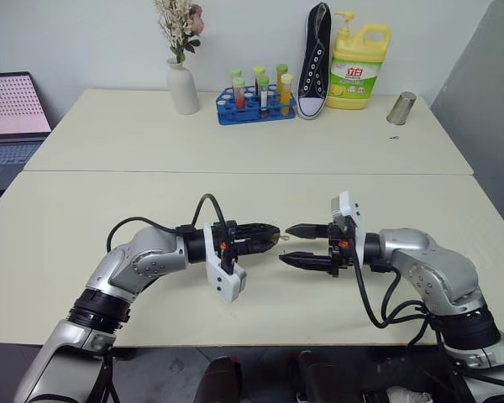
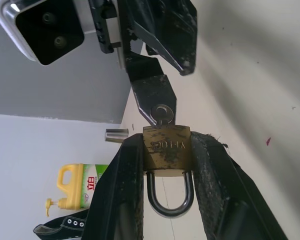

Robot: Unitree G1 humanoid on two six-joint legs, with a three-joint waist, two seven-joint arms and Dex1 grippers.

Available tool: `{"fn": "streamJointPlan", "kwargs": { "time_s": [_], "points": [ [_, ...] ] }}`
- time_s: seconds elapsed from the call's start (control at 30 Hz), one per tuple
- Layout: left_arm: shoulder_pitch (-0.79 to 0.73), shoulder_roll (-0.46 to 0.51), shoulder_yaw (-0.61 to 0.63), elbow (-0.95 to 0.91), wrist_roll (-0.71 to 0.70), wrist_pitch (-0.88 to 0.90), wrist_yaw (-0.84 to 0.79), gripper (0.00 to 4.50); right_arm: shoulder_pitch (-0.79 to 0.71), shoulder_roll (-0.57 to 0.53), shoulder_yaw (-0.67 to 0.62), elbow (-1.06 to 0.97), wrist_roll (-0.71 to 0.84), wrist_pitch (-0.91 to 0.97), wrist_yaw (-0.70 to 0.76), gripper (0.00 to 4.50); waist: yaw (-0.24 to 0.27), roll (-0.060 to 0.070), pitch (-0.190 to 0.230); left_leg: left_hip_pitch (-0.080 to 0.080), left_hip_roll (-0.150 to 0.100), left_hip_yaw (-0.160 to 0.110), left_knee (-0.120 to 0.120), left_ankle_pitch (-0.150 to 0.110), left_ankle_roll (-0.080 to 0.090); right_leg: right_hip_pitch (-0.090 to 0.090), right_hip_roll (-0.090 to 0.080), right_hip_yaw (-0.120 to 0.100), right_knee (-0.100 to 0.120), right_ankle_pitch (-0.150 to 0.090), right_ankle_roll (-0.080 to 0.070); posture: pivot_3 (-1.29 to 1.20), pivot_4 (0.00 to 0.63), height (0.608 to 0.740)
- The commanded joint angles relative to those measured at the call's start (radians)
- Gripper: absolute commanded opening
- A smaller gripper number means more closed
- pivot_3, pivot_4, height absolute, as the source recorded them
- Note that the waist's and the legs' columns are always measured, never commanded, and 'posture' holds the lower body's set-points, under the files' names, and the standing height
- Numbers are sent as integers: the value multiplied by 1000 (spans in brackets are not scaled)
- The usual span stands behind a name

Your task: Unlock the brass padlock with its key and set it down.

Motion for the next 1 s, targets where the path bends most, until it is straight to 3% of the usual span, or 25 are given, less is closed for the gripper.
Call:
{"fn": "streamJointPlan", "kwargs": {
  "time_s": [0.03, 0.6, 0.7, 0.97, 1.0],
  "points": [
    [-7, -1, 0, -27, -22, 9, 17, 972, -28, 11, -2, 4, -6, -30, -2, 3572, 0, 0, 0, 0, 0, 0, 0, 0, 0, 0, 0, 0, 0, 0, 0, 0, 150, 740],
    [16, 15, 1, -27, -29, 19, 14, 972, -45, 17, -23, 5, 16, -11, -11, 3572, 0, 0, 0, 0, 0, 0, 0, 0, 0, 0, 0, 0, 1, 0, 0, 0, 150, 740],
    [21, 16, 1, -29, -30, 22, 14, 972, -45, 17, -24, 5, 18, -6, -11, 3000, 0, 0, 0, 0, 0, 0, 0, 0, 0, 0, 0, 0, 1, 0, 0, 0, 150, 740],
    [29, 12, 2, -37, -30, 32, 15, 972, -47, 17, -26, 6, 20, -1, -10, 28, 0, 0, 0, 0, 0, 0, 0, 0, 0, 0, 0, 0, 1, 0, 0, 0, 150, 740],
    [29, 12, 3, -37, -30, 33, 16, 972, -48, 17, -26, 6, 21, -1, -9, 0, 0, 0, 0, 0, 0, 0, 0, 0, 0, 0, 0, 0, 1, 0, 0, 0, 150, 740]
  ]
}}
